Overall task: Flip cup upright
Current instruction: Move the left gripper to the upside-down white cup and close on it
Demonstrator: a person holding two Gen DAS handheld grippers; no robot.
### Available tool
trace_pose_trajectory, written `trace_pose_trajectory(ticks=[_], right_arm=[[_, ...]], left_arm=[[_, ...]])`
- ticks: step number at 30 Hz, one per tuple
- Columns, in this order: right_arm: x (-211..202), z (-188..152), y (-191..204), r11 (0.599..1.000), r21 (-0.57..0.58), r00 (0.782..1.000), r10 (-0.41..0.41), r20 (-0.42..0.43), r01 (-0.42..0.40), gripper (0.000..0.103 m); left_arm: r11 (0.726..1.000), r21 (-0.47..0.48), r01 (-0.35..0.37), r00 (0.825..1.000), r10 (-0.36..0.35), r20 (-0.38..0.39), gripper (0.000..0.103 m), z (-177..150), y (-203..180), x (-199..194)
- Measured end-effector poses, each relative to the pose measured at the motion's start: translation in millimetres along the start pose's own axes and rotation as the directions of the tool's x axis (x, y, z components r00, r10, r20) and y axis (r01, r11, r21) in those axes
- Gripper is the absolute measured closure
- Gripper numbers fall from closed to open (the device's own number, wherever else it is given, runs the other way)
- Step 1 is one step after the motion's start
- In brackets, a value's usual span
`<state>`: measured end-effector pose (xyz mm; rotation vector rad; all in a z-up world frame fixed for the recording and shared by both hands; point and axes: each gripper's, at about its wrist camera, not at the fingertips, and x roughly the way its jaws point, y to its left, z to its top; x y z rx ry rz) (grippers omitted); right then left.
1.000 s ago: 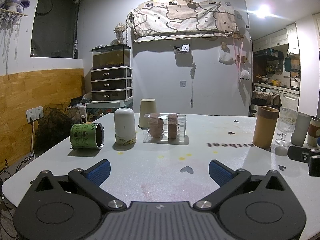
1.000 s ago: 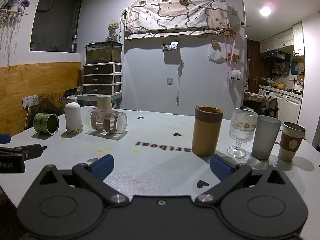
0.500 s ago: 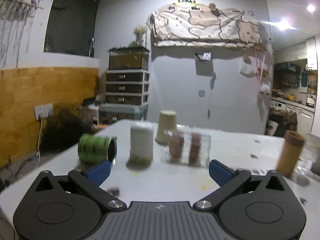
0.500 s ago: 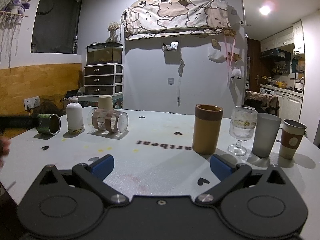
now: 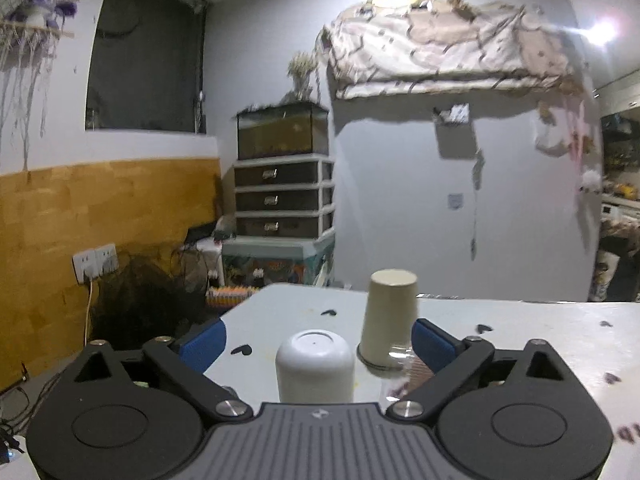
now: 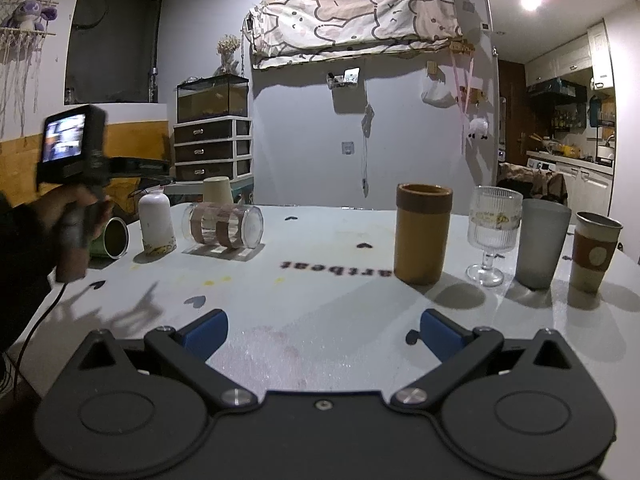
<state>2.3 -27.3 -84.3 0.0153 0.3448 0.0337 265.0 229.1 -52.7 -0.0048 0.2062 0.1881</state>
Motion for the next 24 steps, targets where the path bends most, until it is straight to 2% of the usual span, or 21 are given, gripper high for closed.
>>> trace_pose_trajectory(ticks=[2,7,12,15,18,19,20,24], right_arm=[[0.1,-2.1,-0.4,1.0,0.0,1.0,0.001,0.001,-0.001,0.0],[2.7,-6.8,-6.2,1.0,0.023,1.0,0.003,-0.003,-0.003,0.0],[4.5,-10.7,-14.0,0.999,0.045,1.0,-0.003,-0.011,0.003,0.0],[3.4,-11.8,-18.3,0.998,0.057,1.0,-0.007,-0.009,0.007,0.0],[2.5,-12.6,-22.1,0.998,0.066,1.0,-0.009,-0.009,0.01,0.0],[2.6,-12.8,-22.7,0.998,0.068,1.0,-0.01,-0.01,0.011,0.0],[2.4,-12.8,-23.2,0.997,0.07,1.0,-0.011,-0.011,0.011,0.0],[3.2,-12.9,-22.9,0.997,0.073,1.0,-0.008,-0.011,0.008,0.0]], left_arm=[[1.0,-0.01,-0.02,0.999,0.02,-0.032,0.006,2.4,2.4,18.6],[0.995,0.033,-0.094,0.99,0.097,-0.099,0.006,7.9,2.0,55.6],[0.987,0.106,-0.121,0.979,0.136,-0.152,0.011,1.5,-2.1,75.1],[0.99,0.079,-0.12,0.974,0.133,-0.181,0.012,-2.8,0.3,78.0],[0.994,0.055,-0.097,0.97,0.106,-0.217,0.021,-5.7,2.0,78.9],[0.995,0.048,-0.089,0.968,0.098,-0.229,0.028,-6.7,1.2,79.1],[0.996,0.036,-0.082,0.967,0.089,-0.241,0.04,-7.2,1.8,78.4],[0.997,0.009,-0.072,0.961,0.071,-0.268,0.04,-6.2,1.6,71.4]])
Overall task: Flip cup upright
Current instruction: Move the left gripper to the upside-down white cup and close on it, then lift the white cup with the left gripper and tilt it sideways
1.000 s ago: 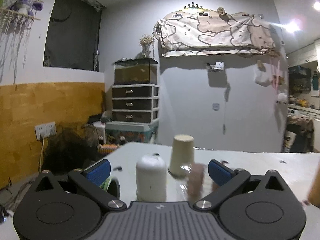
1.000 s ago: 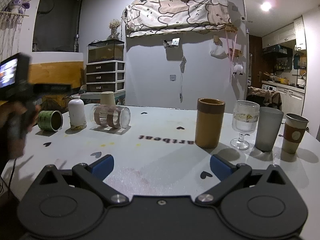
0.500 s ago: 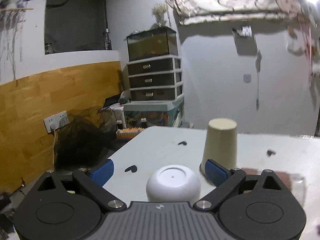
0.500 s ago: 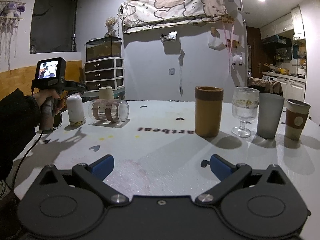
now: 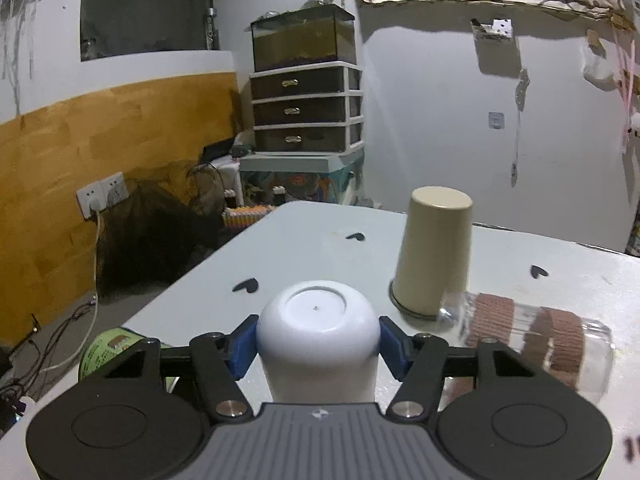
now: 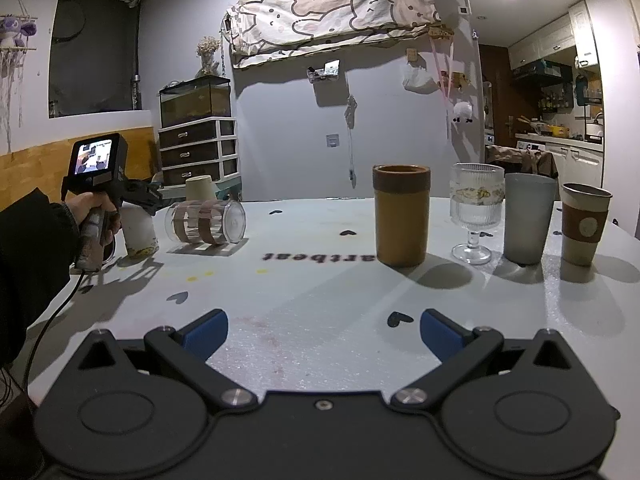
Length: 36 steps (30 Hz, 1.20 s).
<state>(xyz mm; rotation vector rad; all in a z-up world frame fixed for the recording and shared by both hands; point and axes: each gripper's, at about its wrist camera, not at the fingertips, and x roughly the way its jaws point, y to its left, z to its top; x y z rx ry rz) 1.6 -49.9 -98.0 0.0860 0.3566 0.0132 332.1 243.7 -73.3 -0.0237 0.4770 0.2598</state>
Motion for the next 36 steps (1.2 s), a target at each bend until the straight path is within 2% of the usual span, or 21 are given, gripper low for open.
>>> trace_pose_trajectory(ticks=[5,9,12,14,17,22,28,32,35,36], right_arm=[[0.4,0.2,0.3,1.0,0.003,1.0,0.004,0.001,-0.004,0.0],[-0.2,-0.4,-1.4,1.0,0.009,1.0,0.007,0.009,-0.007,0.0],[-1.5,-1.1,-4.8,1.0,0.023,1.0,0.01,0.017,-0.01,0.0],[-2.4,-1.4,-7.3,0.999,0.033,1.0,0.014,0.019,-0.014,0.0],[-3.3,-2.0,-11.3,0.999,0.045,1.0,0.02,0.02,-0.021,0.0],[-6.4,-3.4,-19.8,0.998,0.066,0.999,0.019,0.026,-0.021,0.0],[-1.7,-9.2,-28.3,0.996,0.084,1.0,0.022,0.003,-0.023,0.0],[9.2,-14.2,-25.7,0.997,0.076,0.999,0.021,-0.03,-0.019,0.0],[19.9,-17.7,-25.3,0.998,0.065,0.998,-0.022,-0.058,0.026,0.0],[23.6,-18.5,-26.3,0.997,0.067,0.997,-0.042,-0.068,0.047,0.0]], left_arm=[[1.0,0.009,0.029,1.0,-0.029,0.007,0.041,-0.7,-3.1,-24.5],[0.992,0.059,0.111,0.993,-0.112,0.021,0.041,-5.8,-11.9,-61.0],[0.972,0.117,0.203,0.977,-0.208,0.037,0.041,-14.6,-26.6,-96.7],[0.949,0.159,0.273,0.958,-0.283,0.05,0.041,-22.9,-41.9,-121.9],[0.897,0.234,0.375,0.916,-0.397,0.055,0.041,-39.7,-68.5,-156.2],[0.782,0.328,0.53,0.827,-0.562,0.002,0.041,-77.6,-114.4,-199.1],[0.653,0.333,0.681,0.712,-0.696,-0.091,0.041,-109.1,-147.6,-229.5],[0.593,0.31,0.743,0.65,-0.75,-0.121,0.041,-121.4,-151.9,-242.1],[0.564,0.303,0.768,0.619,-0.775,-0.126,0.041,-128.2,-146.1,-249.6],[0.561,0.302,0.77,0.616,-0.777,-0.127,0.041,-128.4,-144.2,-249.1]])
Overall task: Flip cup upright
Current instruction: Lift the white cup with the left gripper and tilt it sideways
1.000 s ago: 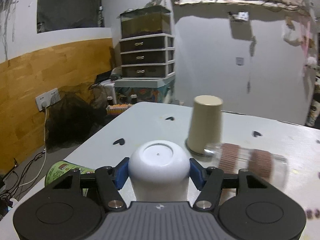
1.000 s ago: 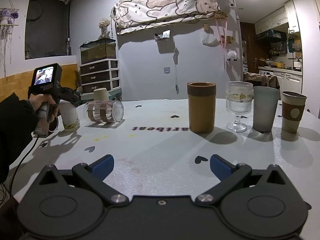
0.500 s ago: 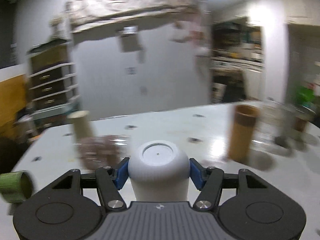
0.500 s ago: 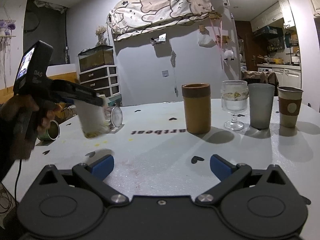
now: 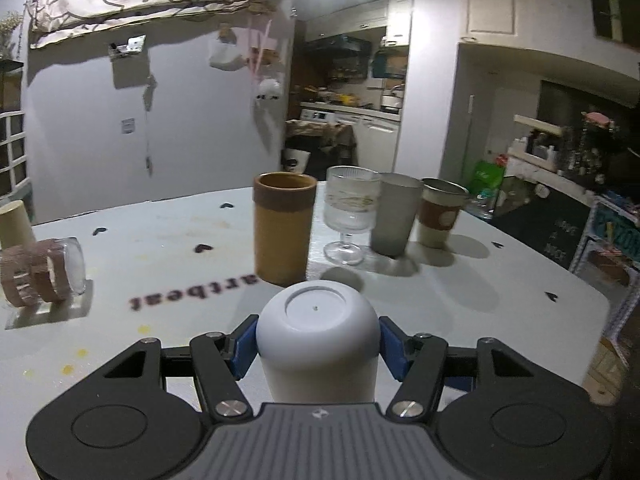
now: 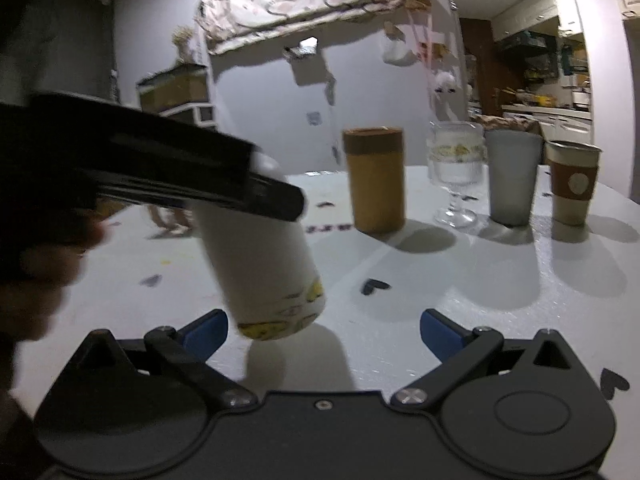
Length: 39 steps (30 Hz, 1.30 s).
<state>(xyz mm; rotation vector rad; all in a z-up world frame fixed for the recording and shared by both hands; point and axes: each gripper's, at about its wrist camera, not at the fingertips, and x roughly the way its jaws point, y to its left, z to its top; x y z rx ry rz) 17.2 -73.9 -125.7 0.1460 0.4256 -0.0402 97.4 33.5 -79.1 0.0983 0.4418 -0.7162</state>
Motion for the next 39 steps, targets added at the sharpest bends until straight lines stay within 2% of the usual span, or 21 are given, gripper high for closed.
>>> trace_pose_trajectory(ticks=[6,9,15,21,24,29,32,36,39], right_arm=[[16.2,-0.1,-6.5,0.996,0.034,0.996,-0.085,-0.035,0.086,0.0],[17.9,-1.3,-9.2,0.996,0.041,0.996,-0.077,-0.046,0.079,0.0],[10.9,-2.8,-13.7,0.99,0.033,0.989,-0.131,-0.066,0.134,0.0],[1.8,1.6,-24.1,0.985,0.06,0.986,-0.158,-0.062,0.161,0.0],[-0.8,4.7,-24.8,0.986,0.069,0.987,-0.149,-0.06,0.153,0.0],[-0.9,15.9,-27.8,0.984,0.161,0.993,-0.059,-0.107,0.075,0.0],[2.5,22.1,-30.9,0.959,0.283,0.99,0.038,-0.136,0.002,0.0],[19.9,25.7,-34.1,0.893,0.441,0.962,0.192,-0.192,-0.091,0.002],[39.2,26.7,-34.8,0.826,0.545,0.924,0.307,-0.227,-0.141,0.01]], left_arm=[[0.999,-0.041,0.004,1.0,-0.005,-0.016,0.041,-8.2,14.5,-5.9],[0.998,-0.058,-0.004,1.0,0.003,-0.025,0.041,-18.8,19.2,-9.5],[0.996,-0.09,0.001,1.0,-0.002,-0.016,0.041,-38.2,20.6,-23.8],[0.996,-0.093,-0.01,0.996,0.002,-0.087,0.041,-62.6,12.2,-25.5],[0.995,-0.102,-0.016,0.997,0.008,-0.08,0.041,-67.3,11.3,-25.9],[0.992,-0.126,-0.031,0.998,0.024,-0.056,0.041,-72.2,10.3,-27.5],[0.991,-0.123,-0.047,0.998,0.043,-0.039,0.041,-76.0,6.7,-29.1],[0.993,-0.092,-0.069,0.998,0.068,-0.01,0.041,-79.9,-0.2,-30.9],[0.993,-0.097,-0.067,0.998,0.067,-0.006,0.041,-80.6,0.0,-31.8]])
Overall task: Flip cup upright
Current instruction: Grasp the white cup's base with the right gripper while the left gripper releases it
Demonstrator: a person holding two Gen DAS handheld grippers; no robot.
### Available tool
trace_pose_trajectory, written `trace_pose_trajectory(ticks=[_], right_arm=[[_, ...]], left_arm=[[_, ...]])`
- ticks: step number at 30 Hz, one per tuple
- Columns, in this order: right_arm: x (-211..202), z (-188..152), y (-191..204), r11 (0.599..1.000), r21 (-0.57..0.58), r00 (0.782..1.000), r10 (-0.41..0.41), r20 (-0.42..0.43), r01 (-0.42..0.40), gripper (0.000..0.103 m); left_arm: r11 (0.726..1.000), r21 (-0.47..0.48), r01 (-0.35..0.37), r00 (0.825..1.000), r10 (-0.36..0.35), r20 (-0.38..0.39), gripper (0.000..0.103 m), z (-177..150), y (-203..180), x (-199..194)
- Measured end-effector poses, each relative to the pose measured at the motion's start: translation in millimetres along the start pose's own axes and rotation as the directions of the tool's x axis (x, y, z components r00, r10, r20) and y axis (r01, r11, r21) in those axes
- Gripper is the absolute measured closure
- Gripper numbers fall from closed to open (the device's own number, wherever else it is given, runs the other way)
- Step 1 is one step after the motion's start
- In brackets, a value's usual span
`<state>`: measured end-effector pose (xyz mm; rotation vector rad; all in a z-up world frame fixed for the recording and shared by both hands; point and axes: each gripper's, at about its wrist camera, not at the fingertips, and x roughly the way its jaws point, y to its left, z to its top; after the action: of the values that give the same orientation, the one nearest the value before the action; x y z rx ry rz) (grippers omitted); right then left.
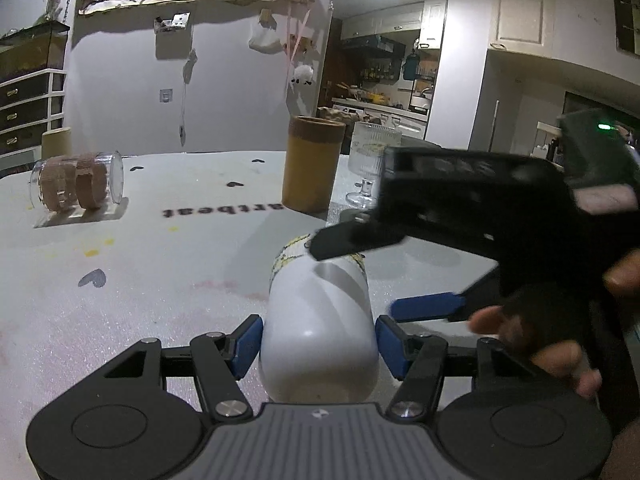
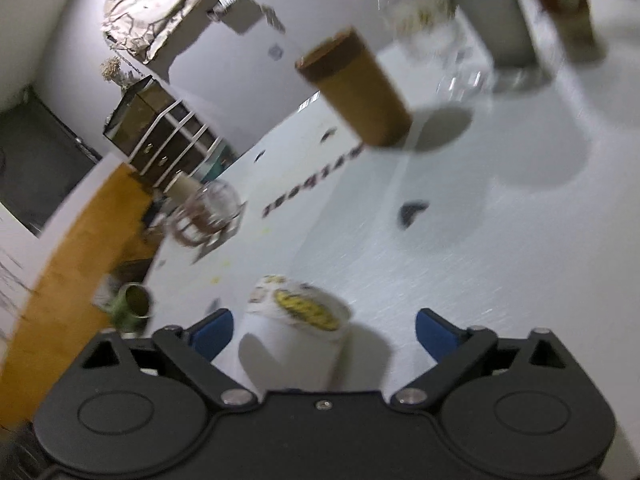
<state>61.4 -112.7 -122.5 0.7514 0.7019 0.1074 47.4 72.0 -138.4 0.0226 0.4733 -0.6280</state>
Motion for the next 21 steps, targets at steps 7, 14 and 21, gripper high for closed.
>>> trace_pose_trajectory(ticks=[7,14,21], right_arm=[[29.8,11.5,5.3,0.994,0.074,0.99,0.087,-0.107,-0.08,0.013],[39.6,21.0,9.9,0.995,0.079,0.986,0.078,-0.15,-0.067,0.035],[4.8,15.5,38.6,0.989,-0.142,0.999,0.039,-0.01,-0.04,0.038]], left_arm=[[1.0,-0.009,0.013,1.0,-0.013,0.011,0.041,-2.0,2.9,-0.7],[1.0,-0.009,0.012,0.999,-0.012,0.034,0.041,-4.9,8.1,-2.5],[0.998,0.019,0.068,0.995,-0.069,0.073,0.041,-4.1,3.8,-4.8]])
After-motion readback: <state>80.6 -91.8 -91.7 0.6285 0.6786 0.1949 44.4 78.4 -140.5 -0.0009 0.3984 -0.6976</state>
